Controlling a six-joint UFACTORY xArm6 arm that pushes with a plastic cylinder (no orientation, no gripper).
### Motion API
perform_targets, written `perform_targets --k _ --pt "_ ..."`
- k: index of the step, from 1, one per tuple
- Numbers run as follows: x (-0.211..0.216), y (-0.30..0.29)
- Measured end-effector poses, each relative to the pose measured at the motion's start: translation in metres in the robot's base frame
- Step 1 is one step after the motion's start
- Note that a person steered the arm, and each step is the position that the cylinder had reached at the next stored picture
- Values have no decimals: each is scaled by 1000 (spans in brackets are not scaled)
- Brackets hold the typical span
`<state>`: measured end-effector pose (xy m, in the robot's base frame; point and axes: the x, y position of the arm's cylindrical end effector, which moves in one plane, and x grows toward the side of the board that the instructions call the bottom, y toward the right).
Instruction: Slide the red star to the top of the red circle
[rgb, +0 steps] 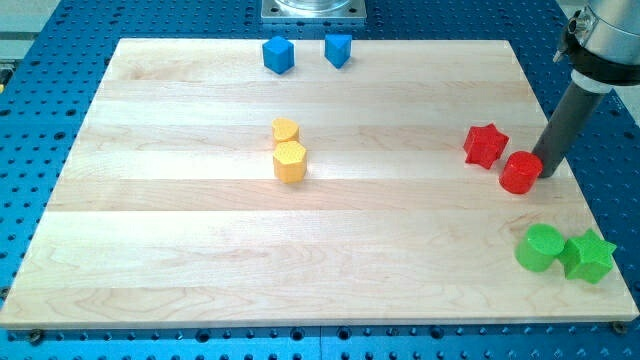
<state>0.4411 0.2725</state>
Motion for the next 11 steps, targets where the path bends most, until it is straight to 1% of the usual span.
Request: perform_targets --k 1,2,3,4,5,6,8,9,10,11 --pt "-71 1" --pt "-95 -64" --pt "-55 -109" --pt "-8 -130" --pt "2 -103" --pt "-5 -97" --pt "-12 -65" --pt "-12 -60" --pt "-7 -71" --pt "82 -97"
